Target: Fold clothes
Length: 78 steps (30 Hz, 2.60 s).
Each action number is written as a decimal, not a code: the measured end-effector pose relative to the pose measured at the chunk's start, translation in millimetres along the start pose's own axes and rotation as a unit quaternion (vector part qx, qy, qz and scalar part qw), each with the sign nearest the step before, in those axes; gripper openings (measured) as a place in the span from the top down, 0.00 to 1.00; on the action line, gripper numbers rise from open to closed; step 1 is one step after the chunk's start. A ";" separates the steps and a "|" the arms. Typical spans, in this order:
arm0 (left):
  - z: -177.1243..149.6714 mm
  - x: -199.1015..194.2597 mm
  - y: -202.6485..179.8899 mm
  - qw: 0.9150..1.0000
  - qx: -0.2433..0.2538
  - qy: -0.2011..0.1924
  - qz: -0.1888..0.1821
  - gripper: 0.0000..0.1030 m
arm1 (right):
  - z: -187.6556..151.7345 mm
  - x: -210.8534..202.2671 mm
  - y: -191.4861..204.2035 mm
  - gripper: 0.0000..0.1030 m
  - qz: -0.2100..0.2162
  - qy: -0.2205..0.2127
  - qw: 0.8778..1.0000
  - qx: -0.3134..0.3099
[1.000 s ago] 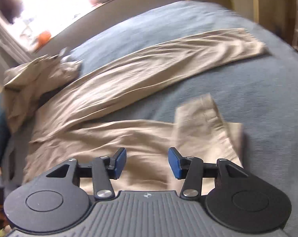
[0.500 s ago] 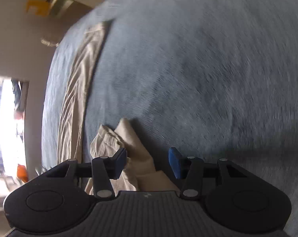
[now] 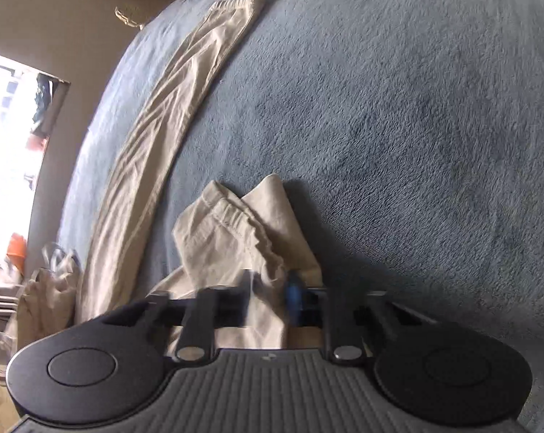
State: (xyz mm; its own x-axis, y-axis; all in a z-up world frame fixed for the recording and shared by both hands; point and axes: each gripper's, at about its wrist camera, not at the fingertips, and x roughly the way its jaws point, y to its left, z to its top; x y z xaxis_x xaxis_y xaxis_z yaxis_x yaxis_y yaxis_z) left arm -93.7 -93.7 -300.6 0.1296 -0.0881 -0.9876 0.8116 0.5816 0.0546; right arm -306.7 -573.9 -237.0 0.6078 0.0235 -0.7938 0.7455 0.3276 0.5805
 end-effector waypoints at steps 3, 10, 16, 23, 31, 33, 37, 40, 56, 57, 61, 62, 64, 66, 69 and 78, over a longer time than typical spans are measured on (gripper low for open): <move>0.9 3.4 -8.0 1.000 0.004 0.000 -0.006 0.77 | 19.6 -39.5 -13.8 0.94 -0.013 -0.053 0.999 -0.002; 2.7 7.4 -11.2 1.000 0.023 0.000 -0.012 0.73 | 67.0 -134.5 -48.0 0.94 -0.044 -0.178 0.983 -0.006; 4.8 11.3 -11.0 0.999 0.029 0.000 -0.017 0.72 | 70.5 -116.1 -137.4 0.88 -0.187 -0.129 0.973 0.048; -0.3 13.1 -3.3 0.999 0.033 0.000 -0.023 0.69 | 64.8 -113.6 -130.4 0.87 -0.227 -0.136 0.963 0.051; 4.2 15.8 -3.6 0.999 0.037 0.000 -0.031 0.66 | 48.5 -25.8 52.6 0.56 -0.077 -0.004 0.938 -0.337; 3.9 15.7 -2.8 0.999 0.039 0.000 -0.033 0.66 | 23.6 12.5 92.3 0.56 -0.068 0.046 0.898 -0.433; 1.7 10.0 -2.3 0.998 0.048 0.002 -0.037 0.66 | -14.8 68.1 142.6 0.56 -0.086 0.095 0.809 -0.574; 2.6 11.2 0.5 0.998 0.048 0.003 -0.042 0.65 | -17.3 94.1 151.8 0.56 -0.099 0.127 0.771 -0.616; 6.1 18.7 10.1 0.997 0.050 -0.001 -0.060 0.62 | -36.0 95.9 185.8 1.00 -0.163 0.110 0.666 -0.719; 6.8 19.0 9.9 0.997 0.052 0.000 -0.060 0.62 | -30.4 94.1 191.2 1.00 -0.160 0.102 0.669 -0.719; 10.0 21.3 7.9 0.997 0.057 0.006 -0.054 0.62 | -26.4 108.0 203.6 1.00 -0.170 0.079 0.657 -0.730; 10.3 22.0 7.0 0.997 0.061 0.007 -0.052 0.61 | -26.1 117.4 201.2 1.00 -0.181 0.080 0.658 -0.726; 10.3 23.4 5.2 0.996 0.070 0.007 -0.049 0.59 | -24.5 134.4 193.6 0.96 -0.208 0.078 0.659 -0.718; 10.2 24.8 3.4 0.996 0.079 0.007 -0.047 0.58 | -14.3 140.3 182.8 0.88 -0.233 0.061 0.675 -0.698; 10.6 26.8 1.2 0.995 0.090 0.008 -0.044 0.56 | 34.2 115.5 161.9 0.69 -0.243 0.016 0.766 -0.595; 19.2 34.7 -1.2 0.994 0.094 0.020 -0.044 0.48 | 164.2 -51.7 -50.9 0.45 -0.156 -0.115 0.980 -0.046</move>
State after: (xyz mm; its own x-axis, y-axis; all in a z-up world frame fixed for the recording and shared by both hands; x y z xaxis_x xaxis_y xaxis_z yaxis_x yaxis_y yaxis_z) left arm -79.2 -113.0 -332.0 0.0331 -0.0969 -0.9947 0.9111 0.4120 -0.0099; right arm -331.1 -746.9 -195.7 0.4075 -0.3022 -0.8618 0.8835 0.3694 0.2882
